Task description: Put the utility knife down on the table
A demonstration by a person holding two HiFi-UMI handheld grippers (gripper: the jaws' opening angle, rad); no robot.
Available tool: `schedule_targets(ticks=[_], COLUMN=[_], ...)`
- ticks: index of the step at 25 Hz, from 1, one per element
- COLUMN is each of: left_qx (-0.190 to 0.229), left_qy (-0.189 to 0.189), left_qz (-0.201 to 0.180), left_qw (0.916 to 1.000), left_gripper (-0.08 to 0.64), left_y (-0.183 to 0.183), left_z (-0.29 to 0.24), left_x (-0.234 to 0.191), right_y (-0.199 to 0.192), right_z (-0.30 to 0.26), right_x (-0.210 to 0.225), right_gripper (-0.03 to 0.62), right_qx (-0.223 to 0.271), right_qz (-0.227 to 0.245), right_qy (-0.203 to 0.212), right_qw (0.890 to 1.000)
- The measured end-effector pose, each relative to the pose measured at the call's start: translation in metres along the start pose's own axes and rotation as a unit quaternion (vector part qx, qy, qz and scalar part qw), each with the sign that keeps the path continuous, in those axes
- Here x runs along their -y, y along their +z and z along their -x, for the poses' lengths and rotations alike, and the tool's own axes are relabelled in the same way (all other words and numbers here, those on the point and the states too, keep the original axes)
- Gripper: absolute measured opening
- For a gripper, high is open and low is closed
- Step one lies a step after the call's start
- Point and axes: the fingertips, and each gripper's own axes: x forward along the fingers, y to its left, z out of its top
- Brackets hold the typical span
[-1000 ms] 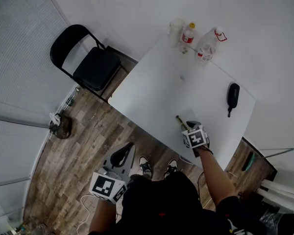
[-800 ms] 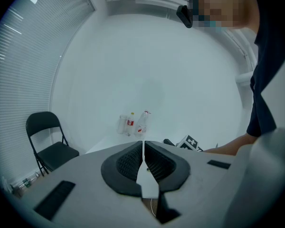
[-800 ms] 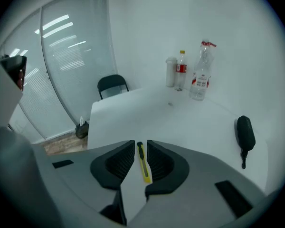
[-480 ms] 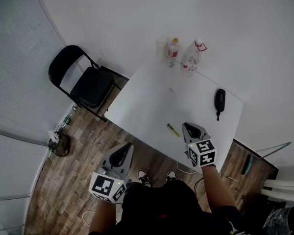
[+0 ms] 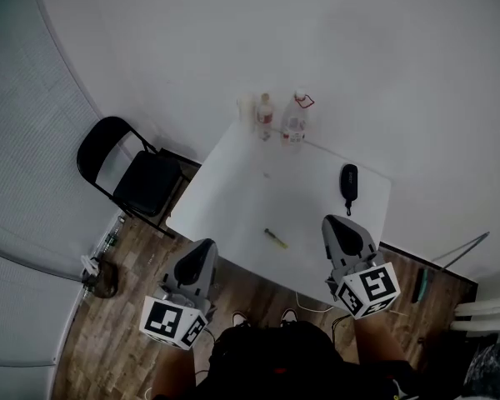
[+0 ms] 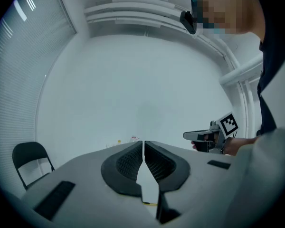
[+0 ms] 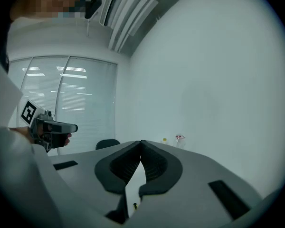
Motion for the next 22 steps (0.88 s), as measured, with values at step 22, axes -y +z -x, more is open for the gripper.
schedule_targets(ticks=[22], left_qx=[0.020], left_qy=[-0.009], left_qz=[-0.033], left_qw=[0.9992], left_gripper=[0.031], left_y=[0.024], left_z=[0.003], left_x=[0.030], right_y=[0.058], right_z=[0.043], right_x=[-0.024], right_gripper=[0.023], right_qx=[0.064], right_qz=[0.015], right_qy=[0.046], right_qw=[0.997])
